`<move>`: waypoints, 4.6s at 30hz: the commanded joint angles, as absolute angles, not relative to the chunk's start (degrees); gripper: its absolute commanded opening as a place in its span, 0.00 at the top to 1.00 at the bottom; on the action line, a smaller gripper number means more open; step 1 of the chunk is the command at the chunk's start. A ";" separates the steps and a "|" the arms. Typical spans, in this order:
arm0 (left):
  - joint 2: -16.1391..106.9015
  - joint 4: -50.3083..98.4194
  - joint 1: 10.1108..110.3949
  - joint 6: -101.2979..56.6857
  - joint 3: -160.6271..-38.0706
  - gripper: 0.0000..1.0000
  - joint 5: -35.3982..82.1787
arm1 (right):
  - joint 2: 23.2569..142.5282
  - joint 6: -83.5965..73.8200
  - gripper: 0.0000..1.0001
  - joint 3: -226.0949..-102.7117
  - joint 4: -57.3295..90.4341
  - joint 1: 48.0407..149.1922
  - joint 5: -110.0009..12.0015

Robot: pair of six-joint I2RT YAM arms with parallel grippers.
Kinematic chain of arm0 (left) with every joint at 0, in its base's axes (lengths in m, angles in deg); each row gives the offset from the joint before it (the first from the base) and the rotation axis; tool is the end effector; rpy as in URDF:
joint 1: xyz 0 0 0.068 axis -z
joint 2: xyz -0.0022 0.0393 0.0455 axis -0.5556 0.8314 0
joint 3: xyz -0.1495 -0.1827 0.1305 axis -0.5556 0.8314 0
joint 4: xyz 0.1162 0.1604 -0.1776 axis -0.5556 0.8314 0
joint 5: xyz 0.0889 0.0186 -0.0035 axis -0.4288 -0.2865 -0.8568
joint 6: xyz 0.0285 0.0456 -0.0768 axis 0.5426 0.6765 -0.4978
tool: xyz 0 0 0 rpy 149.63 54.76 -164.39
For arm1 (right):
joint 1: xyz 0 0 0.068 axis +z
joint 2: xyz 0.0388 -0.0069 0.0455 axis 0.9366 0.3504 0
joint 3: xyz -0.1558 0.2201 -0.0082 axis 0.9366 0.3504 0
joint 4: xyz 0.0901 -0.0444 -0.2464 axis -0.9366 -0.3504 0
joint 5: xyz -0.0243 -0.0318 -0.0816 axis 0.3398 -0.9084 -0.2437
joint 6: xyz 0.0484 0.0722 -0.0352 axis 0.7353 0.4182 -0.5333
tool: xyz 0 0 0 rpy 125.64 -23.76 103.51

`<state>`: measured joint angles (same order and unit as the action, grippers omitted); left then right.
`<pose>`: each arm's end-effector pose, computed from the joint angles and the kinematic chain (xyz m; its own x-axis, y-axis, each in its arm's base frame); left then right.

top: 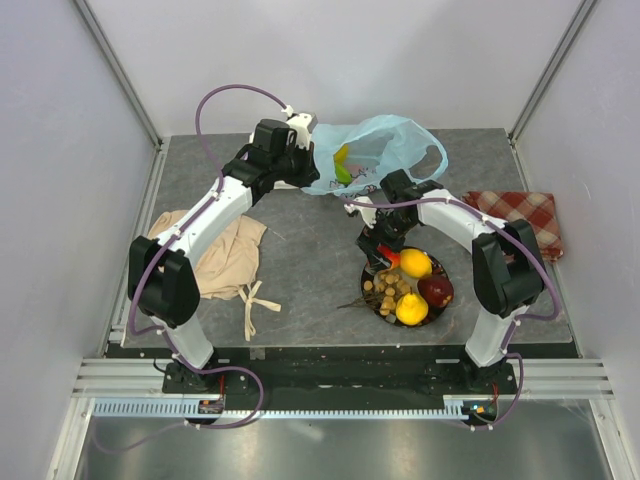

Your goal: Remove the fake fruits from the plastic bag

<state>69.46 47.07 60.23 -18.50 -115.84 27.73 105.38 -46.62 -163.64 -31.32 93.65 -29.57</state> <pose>0.3970 -0.2184 0.3003 -0.5478 0.1254 -0.8272 0.5320 0.8153 -0.2287 0.3149 0.1835 0.1541 -0.4680 -0.7686 -0.4362 -0.8837 0.4038 0.2367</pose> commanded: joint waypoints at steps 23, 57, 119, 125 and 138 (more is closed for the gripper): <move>65.69 45.85 60.21 -20.04 -116.22 0.98 31.83 | 111.57 -28.49 0.11 -195.79 -22.23 91.46 -27.65; 54.19 52.26 59.95 -13.71 -104.98 0.98 29.01 | 122.94 -28.22 0.47 -193.11 -21.95 79.07 -37.13; 58.39 48.57 59.94 -17.93 -106.28 0.98 25.50 | 137.70 -33.77 0.44 -205.84 -12.12 96.21 -46.71; 58.57 48.05 59.94 -18.55 -105.93 0.98 26.03 | 125.93 -32.89 0.49 -200.93 -10.28 96.12 -39.86; 59.71 47.60 59.86 -18.11 -107.33 0.98 25.24 | 107.21 -35.16 0.47 -193.45 -21.15 90.23 -16.31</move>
